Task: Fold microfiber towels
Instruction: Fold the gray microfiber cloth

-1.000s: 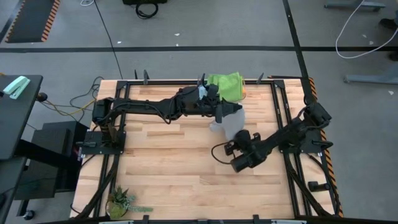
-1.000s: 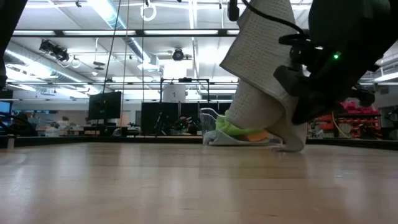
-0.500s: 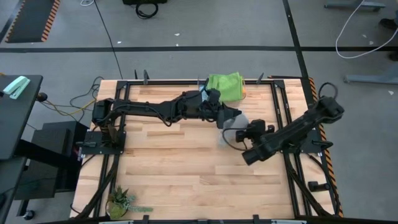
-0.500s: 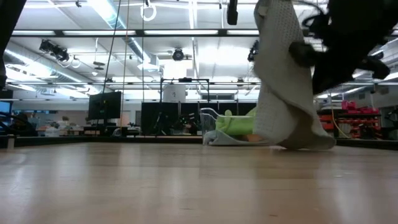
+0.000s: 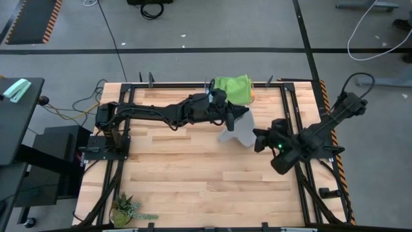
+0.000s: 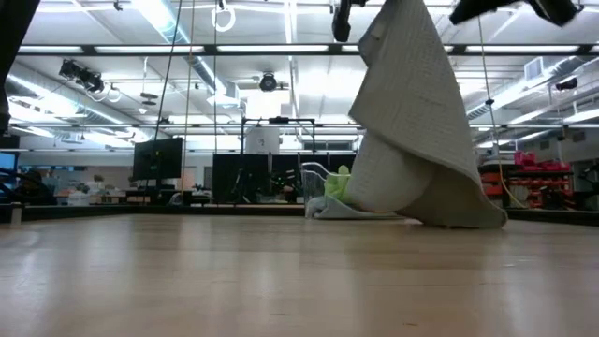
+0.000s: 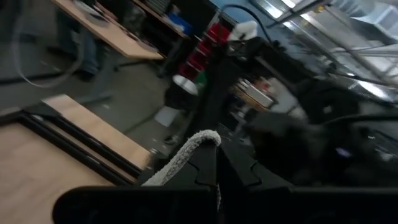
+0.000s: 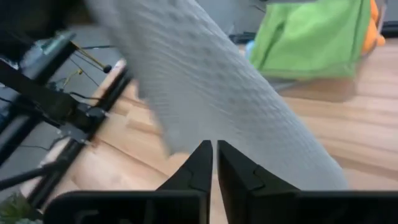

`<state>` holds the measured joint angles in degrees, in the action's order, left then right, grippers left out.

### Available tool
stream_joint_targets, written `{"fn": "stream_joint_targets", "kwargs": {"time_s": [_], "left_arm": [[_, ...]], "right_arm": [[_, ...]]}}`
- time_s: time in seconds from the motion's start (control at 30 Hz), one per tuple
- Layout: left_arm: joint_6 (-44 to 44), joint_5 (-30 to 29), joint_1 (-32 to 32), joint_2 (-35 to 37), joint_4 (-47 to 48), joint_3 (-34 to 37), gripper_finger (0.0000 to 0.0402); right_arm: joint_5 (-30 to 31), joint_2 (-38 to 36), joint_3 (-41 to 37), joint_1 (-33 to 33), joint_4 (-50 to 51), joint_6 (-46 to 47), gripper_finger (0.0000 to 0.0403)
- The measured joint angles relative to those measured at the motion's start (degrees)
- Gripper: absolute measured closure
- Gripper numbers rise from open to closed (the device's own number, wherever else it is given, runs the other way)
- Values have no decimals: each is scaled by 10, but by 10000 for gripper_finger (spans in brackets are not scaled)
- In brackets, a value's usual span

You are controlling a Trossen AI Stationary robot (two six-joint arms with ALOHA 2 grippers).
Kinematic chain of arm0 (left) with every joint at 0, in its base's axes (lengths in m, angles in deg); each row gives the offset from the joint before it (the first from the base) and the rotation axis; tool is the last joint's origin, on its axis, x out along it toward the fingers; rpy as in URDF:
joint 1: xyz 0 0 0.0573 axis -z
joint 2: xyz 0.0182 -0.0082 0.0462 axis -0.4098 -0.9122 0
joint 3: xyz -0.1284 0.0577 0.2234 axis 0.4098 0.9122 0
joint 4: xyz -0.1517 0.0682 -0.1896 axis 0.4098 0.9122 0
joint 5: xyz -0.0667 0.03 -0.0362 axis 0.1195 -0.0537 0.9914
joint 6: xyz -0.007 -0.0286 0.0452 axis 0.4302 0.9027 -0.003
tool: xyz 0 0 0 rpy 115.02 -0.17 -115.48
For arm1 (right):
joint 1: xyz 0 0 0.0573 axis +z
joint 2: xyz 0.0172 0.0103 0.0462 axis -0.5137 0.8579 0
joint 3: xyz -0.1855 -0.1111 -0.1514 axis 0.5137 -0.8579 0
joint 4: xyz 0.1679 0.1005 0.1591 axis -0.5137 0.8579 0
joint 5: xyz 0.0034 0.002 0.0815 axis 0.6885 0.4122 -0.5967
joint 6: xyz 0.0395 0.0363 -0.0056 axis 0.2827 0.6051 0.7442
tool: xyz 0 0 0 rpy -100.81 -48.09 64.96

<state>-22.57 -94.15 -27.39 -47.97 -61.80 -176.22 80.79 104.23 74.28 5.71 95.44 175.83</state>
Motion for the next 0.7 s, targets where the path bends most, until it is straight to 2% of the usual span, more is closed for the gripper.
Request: {"fn": "stream_joint_targets", "kwargs": {"time_s": [0.2, 0.33, 0.47, 0.57, 0.7], "left_arm": [[-60, -62, -1, 0, 1, 0, 395], [-74, -78, -2, -9, 3, 0, 395], [-71, -71, -2, -25, -3, 0, 395], [-65, -27, 0, -31, 2, 0, 395], [-42, -2, 6, -41, 5, 0, 395]], "right_arm": [[-4, 24, 76, -35, -2, -80, 333], [-25, 41, 108, -64, -3, -117, 300], [-42, 59, 116, -87, -3, -124, 278], [-43, 70, 116, -95, 1, -132, 270], [-52, 76, 116, -94, 11, -140, 268]]}}
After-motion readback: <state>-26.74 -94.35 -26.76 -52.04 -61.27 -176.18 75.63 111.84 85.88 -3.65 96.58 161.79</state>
